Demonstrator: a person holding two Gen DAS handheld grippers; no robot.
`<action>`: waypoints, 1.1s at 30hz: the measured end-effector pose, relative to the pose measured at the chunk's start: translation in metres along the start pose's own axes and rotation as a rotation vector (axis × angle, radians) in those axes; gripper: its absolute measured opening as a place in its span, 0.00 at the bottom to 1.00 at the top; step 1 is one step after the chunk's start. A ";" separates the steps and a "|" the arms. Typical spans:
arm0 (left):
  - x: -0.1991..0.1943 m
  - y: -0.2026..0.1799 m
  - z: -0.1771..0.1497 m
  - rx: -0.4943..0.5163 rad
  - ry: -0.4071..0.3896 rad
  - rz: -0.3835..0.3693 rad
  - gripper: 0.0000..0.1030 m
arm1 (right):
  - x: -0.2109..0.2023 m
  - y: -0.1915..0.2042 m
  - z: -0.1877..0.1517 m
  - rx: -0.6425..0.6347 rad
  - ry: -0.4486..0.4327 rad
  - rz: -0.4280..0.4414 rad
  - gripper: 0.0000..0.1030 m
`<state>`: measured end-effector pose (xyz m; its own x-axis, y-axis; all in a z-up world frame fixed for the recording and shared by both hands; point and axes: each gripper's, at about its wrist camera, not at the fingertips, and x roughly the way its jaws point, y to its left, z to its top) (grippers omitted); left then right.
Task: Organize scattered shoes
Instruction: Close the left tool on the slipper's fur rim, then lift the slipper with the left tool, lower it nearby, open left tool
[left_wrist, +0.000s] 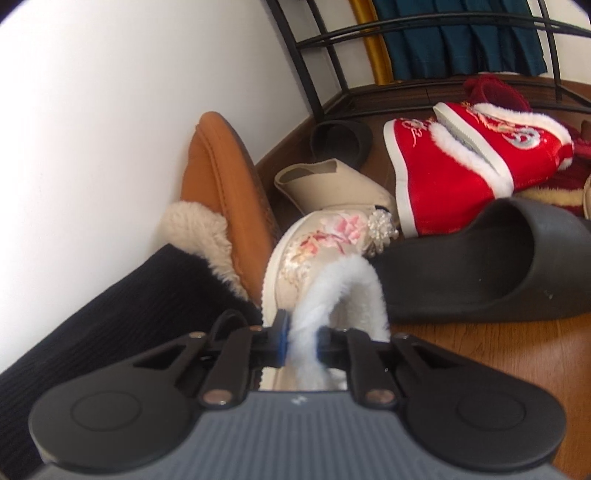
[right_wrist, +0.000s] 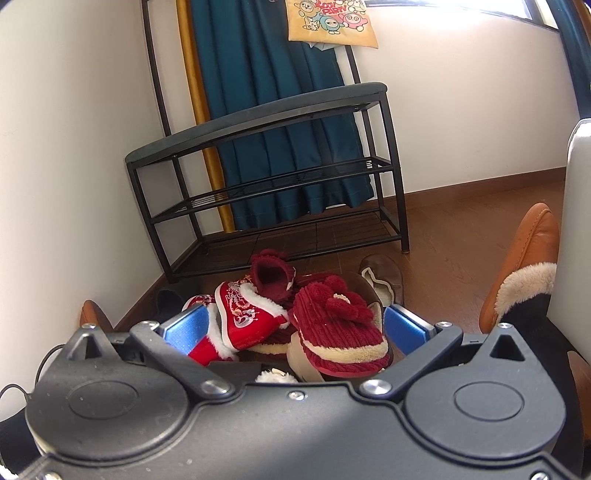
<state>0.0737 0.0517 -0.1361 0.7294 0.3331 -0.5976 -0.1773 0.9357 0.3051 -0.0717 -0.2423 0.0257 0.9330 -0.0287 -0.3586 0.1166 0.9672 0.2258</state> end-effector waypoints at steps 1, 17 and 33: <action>-0.003 0.002 0.001 -0.010 -0.006 -0.004 0.06 | -0.001 0.001 0.000 -0.002 -0.001 0.002 1.00; -0.072 0.015 0.014 -0.033 -0.090 -0.335 0.06 | -0.013 0.024 0.010 -0.164 0.016 0.043 1.00; -0.065 -0.007 -0.040 0.003 0.044 -0.469 0.06 | -0.011 0.034 0.000 -0.173 0.064 0.052 1.00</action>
<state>0.0008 0.0279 -0.1294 0.7014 -0.1206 -0.7025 0.1663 0.9861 -0.0032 -0.0779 -0.2092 0.0372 0.9120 0.0331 -0.4089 0.0033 0.9961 0.0880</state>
